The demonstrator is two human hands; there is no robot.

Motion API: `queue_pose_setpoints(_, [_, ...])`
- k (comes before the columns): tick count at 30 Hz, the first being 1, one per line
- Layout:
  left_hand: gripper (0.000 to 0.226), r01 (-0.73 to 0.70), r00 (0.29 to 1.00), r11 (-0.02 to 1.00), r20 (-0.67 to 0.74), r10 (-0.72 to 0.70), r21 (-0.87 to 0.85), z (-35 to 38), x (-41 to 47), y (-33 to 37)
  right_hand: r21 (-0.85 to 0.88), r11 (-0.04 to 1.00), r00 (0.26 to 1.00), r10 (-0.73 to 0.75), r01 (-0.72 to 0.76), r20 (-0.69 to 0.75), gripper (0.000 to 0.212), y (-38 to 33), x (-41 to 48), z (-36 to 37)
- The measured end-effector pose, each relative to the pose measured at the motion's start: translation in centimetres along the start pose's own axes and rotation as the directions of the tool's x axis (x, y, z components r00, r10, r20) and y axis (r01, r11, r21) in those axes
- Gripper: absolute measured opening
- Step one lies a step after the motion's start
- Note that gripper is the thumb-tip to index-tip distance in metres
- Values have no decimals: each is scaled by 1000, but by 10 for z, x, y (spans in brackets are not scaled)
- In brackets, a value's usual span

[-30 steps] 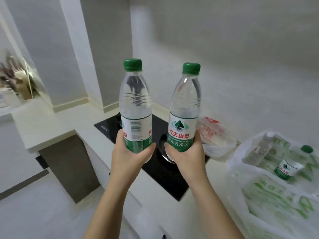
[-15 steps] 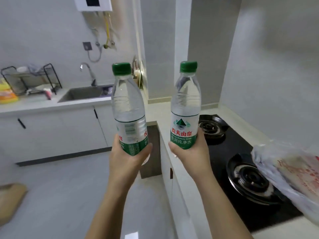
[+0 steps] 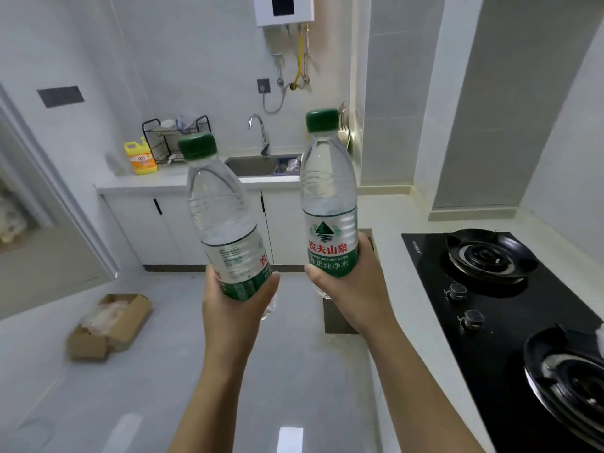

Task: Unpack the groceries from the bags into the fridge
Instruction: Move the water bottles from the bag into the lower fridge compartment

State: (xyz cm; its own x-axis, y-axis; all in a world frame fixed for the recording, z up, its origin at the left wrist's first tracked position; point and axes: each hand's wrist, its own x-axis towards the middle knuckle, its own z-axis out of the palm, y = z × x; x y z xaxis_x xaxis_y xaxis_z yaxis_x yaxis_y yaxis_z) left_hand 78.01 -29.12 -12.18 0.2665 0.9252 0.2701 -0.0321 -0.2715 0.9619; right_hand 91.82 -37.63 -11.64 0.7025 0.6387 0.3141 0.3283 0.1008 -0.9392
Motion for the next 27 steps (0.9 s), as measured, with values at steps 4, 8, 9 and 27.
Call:
queue_pose_setpoints(4, [48, -45, 998, 999, -53, 45, 8, -39, 21, 2, 11, 1000, 999, -13, 13, 40, 55, -9, 10, 44])
queue_pose_setpoints(8, [51, -83, 989, 995, -120, 88, 46, -84, 41, -1, 43, 998, 995, -45, 41, 89, 53, -20, 15, 97])
queue_pose_setpoints(9, [50, -83, 986, 995, -141, 91, 57, -96, 45, -3, 60, 997, 993, -44, 38, 108, 52, -22, 15, 110])
queue_pose_setpoints(27, [59, 36, 794, 995, -607, 26, 91, -249, 37, -1, 284, 949, 790, -65, -141, 609, 42, -52, -10, 293])
